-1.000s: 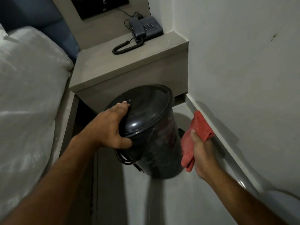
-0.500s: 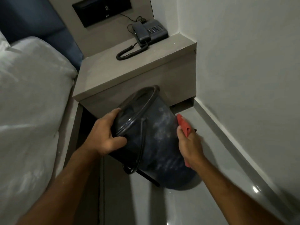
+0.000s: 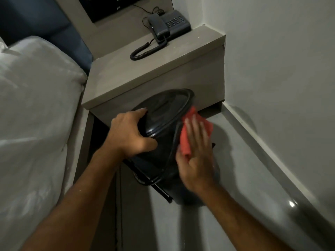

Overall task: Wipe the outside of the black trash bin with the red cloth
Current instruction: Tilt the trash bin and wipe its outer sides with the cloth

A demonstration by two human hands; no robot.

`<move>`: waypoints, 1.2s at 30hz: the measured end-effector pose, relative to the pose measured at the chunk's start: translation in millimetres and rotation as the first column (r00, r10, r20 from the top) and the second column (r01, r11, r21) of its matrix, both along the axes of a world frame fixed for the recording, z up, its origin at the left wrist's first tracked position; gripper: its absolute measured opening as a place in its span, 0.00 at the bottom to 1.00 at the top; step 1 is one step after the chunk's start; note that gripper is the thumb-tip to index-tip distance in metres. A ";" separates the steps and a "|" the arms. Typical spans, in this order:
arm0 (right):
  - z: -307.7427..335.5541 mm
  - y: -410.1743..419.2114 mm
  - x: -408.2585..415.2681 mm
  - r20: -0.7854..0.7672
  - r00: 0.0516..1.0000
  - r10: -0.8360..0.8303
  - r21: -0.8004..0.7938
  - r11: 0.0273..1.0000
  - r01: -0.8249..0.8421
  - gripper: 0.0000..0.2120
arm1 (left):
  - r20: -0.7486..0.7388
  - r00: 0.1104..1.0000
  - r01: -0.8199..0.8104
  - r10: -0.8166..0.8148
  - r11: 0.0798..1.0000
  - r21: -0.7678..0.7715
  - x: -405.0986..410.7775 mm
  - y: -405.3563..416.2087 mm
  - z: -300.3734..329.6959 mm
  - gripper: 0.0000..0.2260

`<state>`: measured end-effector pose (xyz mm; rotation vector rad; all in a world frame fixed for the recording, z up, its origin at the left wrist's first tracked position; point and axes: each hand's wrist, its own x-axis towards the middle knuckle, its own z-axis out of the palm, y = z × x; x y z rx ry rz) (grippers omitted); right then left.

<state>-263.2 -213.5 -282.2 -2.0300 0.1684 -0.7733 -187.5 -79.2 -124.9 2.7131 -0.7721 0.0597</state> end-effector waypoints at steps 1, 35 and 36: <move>-2.6 10.3 -7.5 0.002 1.000 -0.016 -0.156 0.988 0.016 0.37 | -0.039 0.999 -0.035 0.033 0.999 -0.031 4.6 4.8 2.9 0.36; -46.8 -9.2 -66.3 -0.307 0.948 -0.083 -0.479 0.874 -0.079 0.36 | 0.164 0.978 -0.140 0.127 0.988 0.067 25.0 68.8 -16.6 0.21; -38.3 -10.3 -56.1 -0.354 0.924 -0.143 -0.436 0.900 -0.028 0.33 | 0.147 0.977 -0.165 0.156 0.985 0.050 21.0 72.7 -18.0 0.22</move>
